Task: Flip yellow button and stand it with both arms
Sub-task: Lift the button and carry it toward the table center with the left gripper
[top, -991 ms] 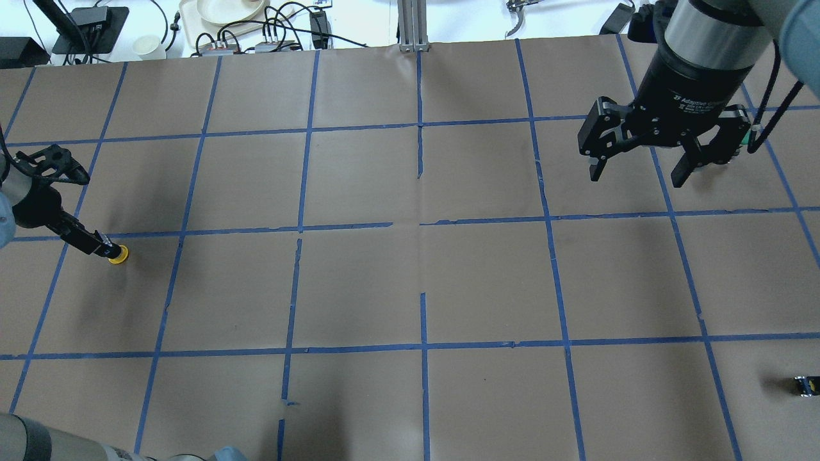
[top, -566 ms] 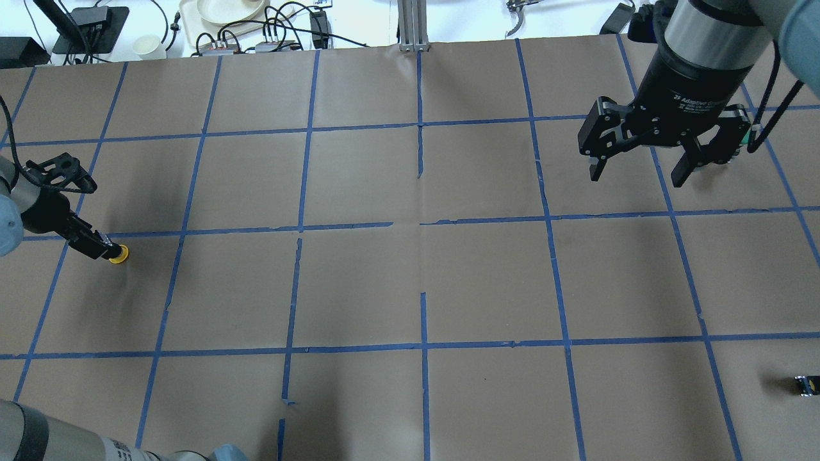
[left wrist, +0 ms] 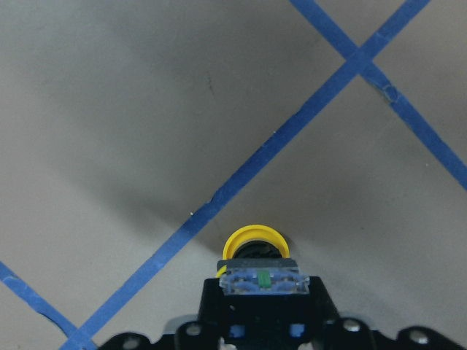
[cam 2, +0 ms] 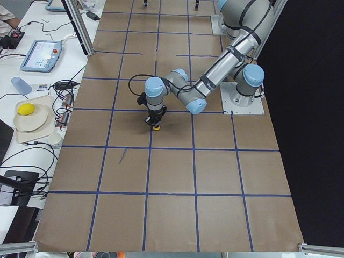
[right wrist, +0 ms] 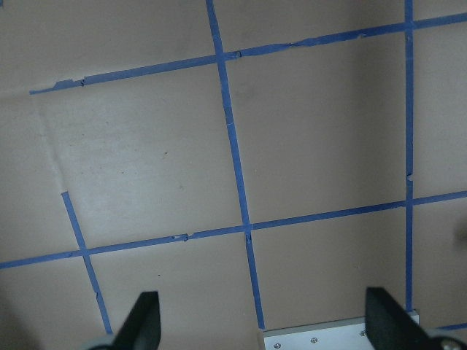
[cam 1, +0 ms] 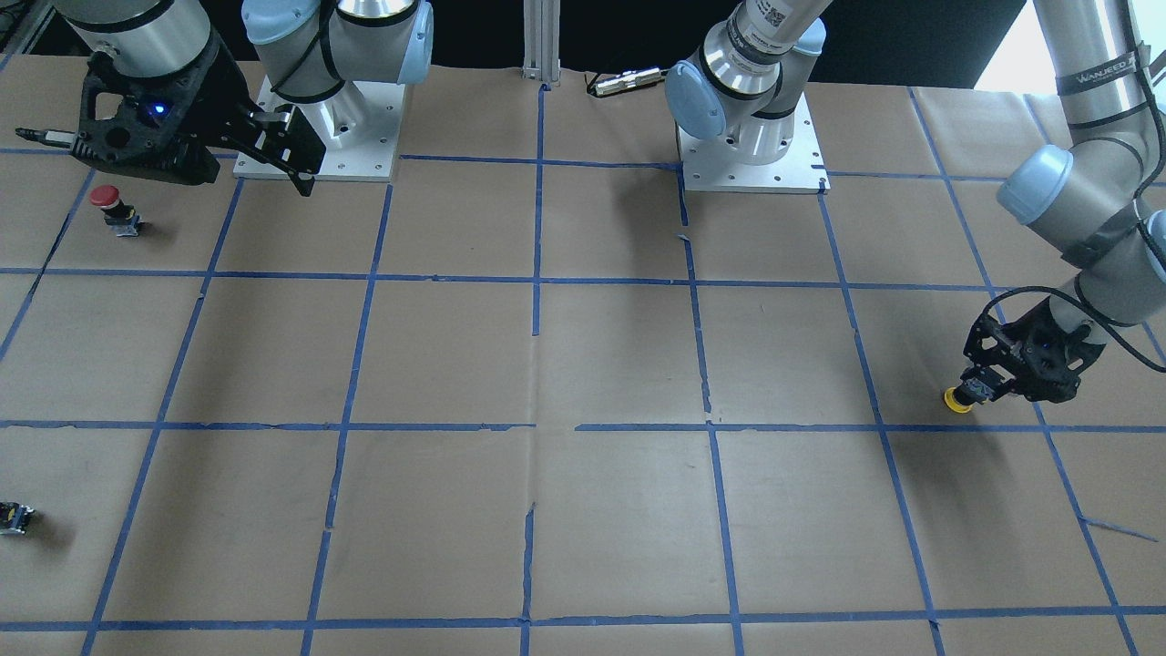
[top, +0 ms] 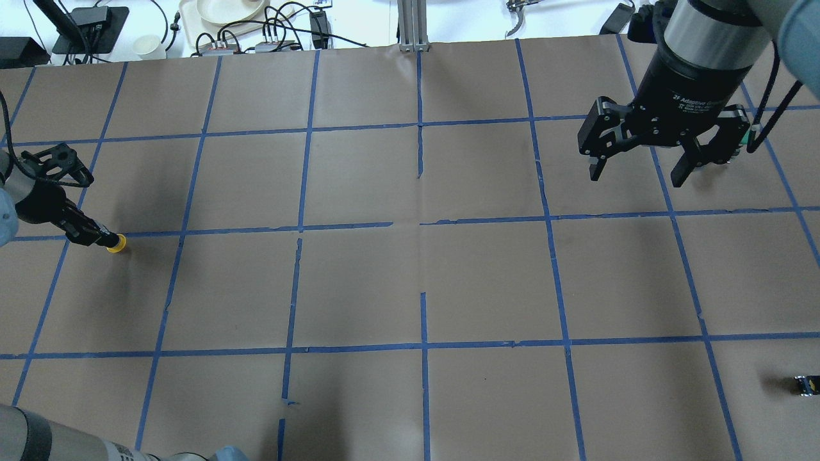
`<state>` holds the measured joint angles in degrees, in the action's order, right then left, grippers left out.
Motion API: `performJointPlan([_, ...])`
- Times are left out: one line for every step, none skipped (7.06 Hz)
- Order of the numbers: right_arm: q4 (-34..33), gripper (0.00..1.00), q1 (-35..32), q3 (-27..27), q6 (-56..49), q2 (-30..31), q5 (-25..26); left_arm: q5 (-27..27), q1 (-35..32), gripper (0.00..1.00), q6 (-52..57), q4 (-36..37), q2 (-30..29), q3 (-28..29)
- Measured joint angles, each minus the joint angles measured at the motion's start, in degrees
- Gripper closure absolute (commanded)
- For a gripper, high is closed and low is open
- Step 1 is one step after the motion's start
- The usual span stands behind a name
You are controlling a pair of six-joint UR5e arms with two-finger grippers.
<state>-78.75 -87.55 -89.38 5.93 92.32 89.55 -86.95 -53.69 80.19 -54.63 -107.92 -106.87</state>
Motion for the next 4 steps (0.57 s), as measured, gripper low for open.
performJointPlan([-0.1,0.00,0.0,0.0,-0.4,-0.1,0.0,3.6,-2.1,0.89,-4.4,-2.5,1.1,0.5])
performJointPlan([-0.7,0.00,0.1,0.0,-0.5,-0.1,0.0,8.4,-5.1,0.89,-11.5,-6.4,2.8,0.8])
performJointPlan([-2.6,0.00,0.3,0.0,-0.3,-0.2,0.2,13.7,-8.1,0.89,-18.0,-11.2,4.8,0.9])
performJointPlan([-4.8,0.00,0.8,-0.2,-0.5,-0.5,0.3,20.3,-10.7,0.89,-22.7,-18.1,7.1,0.6])
